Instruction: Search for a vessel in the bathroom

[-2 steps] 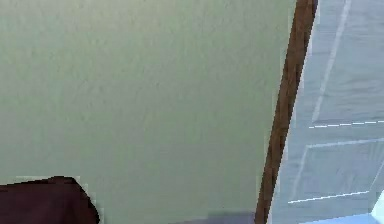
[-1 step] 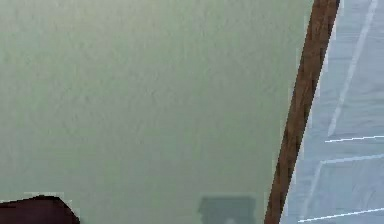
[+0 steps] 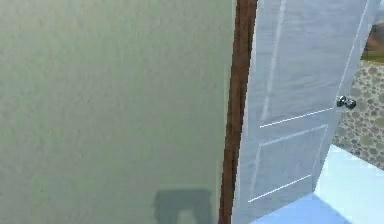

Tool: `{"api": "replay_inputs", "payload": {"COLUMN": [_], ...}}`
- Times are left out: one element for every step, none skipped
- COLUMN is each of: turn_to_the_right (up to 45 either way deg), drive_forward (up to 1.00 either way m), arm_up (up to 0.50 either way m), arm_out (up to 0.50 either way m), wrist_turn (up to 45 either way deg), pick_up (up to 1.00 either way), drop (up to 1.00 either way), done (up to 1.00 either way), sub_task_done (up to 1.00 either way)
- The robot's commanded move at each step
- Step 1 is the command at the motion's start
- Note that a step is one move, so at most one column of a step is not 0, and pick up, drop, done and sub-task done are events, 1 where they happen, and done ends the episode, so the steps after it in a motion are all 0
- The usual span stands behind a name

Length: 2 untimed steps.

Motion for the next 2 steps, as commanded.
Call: {"api": "replay_inputs", "payload": {"turn_to_the_right": [0.0, 45.0], "drive_forward": [0.35, 0.00], "arm_up": [0.00, 0.00], "arm_out": [0.00, 0.00], "wrist_turn": [0.0, 0.0], "pick_up": [0.00, 0.00], "drop": [0.00, 0.00], "done": [0.00, 0.00], "sub_task_done": [0.00, 0.00]}}
